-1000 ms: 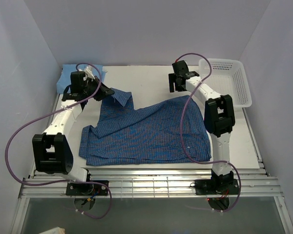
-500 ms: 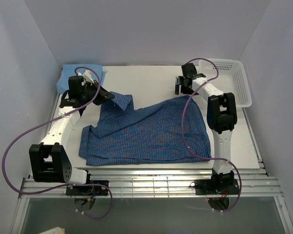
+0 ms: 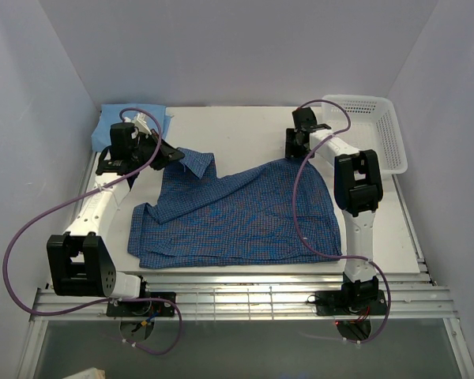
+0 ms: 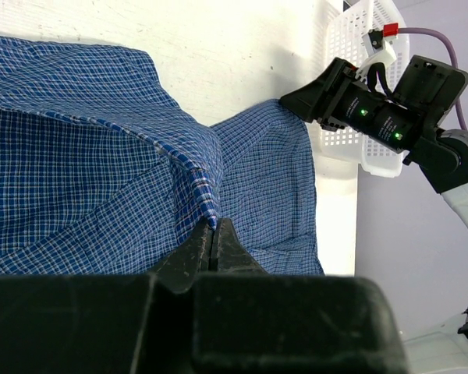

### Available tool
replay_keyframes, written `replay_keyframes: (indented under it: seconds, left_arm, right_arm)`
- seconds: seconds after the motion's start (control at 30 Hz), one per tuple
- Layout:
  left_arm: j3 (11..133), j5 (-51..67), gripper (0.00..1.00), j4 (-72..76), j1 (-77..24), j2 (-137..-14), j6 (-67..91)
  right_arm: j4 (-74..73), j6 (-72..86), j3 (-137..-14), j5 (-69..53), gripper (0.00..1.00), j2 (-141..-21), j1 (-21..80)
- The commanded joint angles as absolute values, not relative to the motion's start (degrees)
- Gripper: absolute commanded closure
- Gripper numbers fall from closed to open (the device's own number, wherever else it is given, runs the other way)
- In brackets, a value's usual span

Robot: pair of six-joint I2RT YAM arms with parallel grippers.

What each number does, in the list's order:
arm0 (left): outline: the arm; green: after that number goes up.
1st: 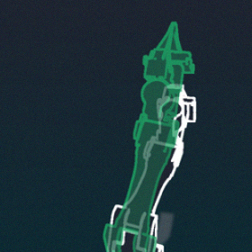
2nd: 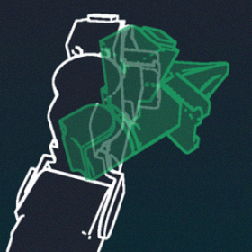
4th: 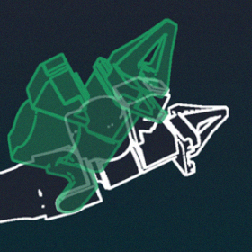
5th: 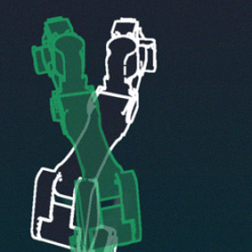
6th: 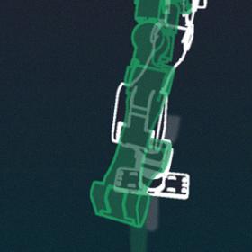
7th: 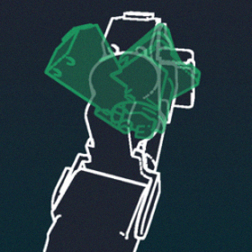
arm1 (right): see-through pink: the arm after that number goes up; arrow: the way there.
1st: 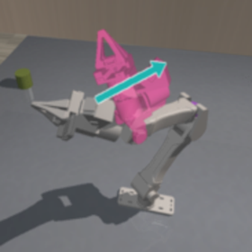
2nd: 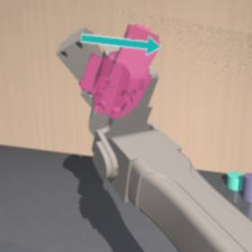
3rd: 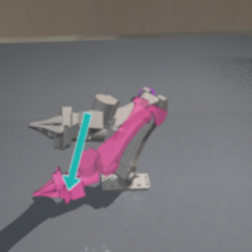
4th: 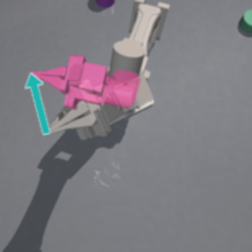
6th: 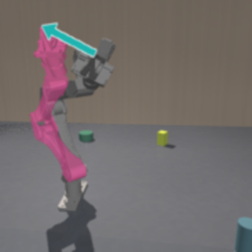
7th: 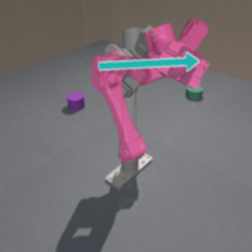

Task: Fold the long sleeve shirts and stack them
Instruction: Fold the shirt

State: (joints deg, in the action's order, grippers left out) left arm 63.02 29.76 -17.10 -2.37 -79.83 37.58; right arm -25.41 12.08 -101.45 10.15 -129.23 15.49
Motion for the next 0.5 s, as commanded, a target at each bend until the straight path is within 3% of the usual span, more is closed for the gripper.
replay_keyframes:
  seconds: [0.0,0.2,0.33,0.47]
  left_arm:
    - [63.2,28.8,1.00,-16.3,-2.5,-77.3,37.6]
    - [62.6,29.6,1.00,-13.9,-2.5,-76.9,37.8]
    - [63.9,28.0,1.00,-14.0,-2.5,-77.9,37.4]
    - [65.8,26.4,1.00,-13.1,-2.5,-80.0,37.8]
  right_arm:
    - [-23.8,12.7,-101.6,11.0,0.43,-130.5,15.5]
    - [-24.3,12.4,-102.3,12.3,0.68,-131.5,15.5]
    - [-24.3,10.8,-103.4,11.8,0.91,-131.5,15.3]
    - [-24.8,9.2,-105.8,11.1,0.92,-131.2,15.2]
